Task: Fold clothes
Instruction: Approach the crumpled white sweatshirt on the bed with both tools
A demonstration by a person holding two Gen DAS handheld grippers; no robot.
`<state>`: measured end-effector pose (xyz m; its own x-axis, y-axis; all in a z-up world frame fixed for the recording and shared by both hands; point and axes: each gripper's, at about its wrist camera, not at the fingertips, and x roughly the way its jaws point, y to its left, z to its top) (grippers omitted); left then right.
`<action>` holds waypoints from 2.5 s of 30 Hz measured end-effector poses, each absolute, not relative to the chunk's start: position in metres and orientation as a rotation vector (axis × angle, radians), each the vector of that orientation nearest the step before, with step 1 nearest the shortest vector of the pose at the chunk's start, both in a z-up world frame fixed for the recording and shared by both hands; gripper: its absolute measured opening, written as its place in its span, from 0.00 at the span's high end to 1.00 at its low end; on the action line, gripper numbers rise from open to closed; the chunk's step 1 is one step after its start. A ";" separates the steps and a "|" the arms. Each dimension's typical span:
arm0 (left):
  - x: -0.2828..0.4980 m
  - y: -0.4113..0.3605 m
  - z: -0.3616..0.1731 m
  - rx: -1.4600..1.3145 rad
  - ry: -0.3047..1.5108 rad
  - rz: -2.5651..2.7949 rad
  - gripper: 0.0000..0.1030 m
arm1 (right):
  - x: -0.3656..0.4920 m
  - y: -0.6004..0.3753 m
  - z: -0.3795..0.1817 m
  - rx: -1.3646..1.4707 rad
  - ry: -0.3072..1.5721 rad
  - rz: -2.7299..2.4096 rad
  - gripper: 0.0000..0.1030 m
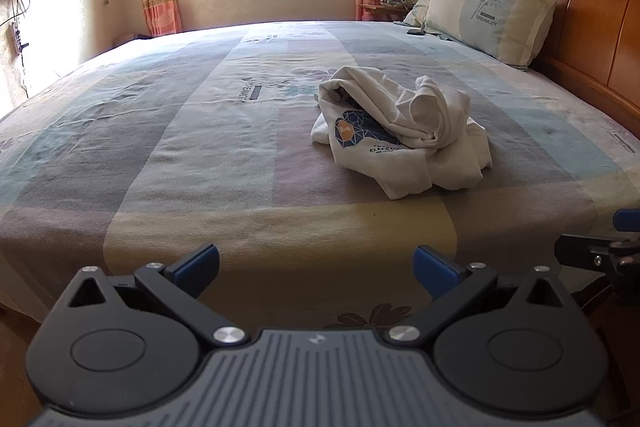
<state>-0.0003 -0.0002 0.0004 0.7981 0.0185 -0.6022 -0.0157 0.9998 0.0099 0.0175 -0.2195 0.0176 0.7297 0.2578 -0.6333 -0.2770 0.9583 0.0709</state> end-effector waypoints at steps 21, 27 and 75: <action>-0.003 0.004 0.009 -0.015 0.633 0.004 0.00 | 0.019 -0.218 0.021 -0.028 0.675 0.281 0.00; -0.002 0.006 0.010 -0.020 0.633 0.006 0.00 | 0.019 -0.217 0.021 -0.030 0.674 0.282 0.00; 0.054 -0.007 0.010 -0.016 0.640 0.016 0.00 | 0.078 -0.225 0.019 -0.023 0.674 0.294 0.00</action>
<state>0.0540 -0.0074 0.0096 0.8023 0.0099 -0.5969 -0.0196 0.9998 -0.0098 0.0784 -0.2246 0.0190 0.7418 0.2609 -0.6178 -0.2757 0.9584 0.0737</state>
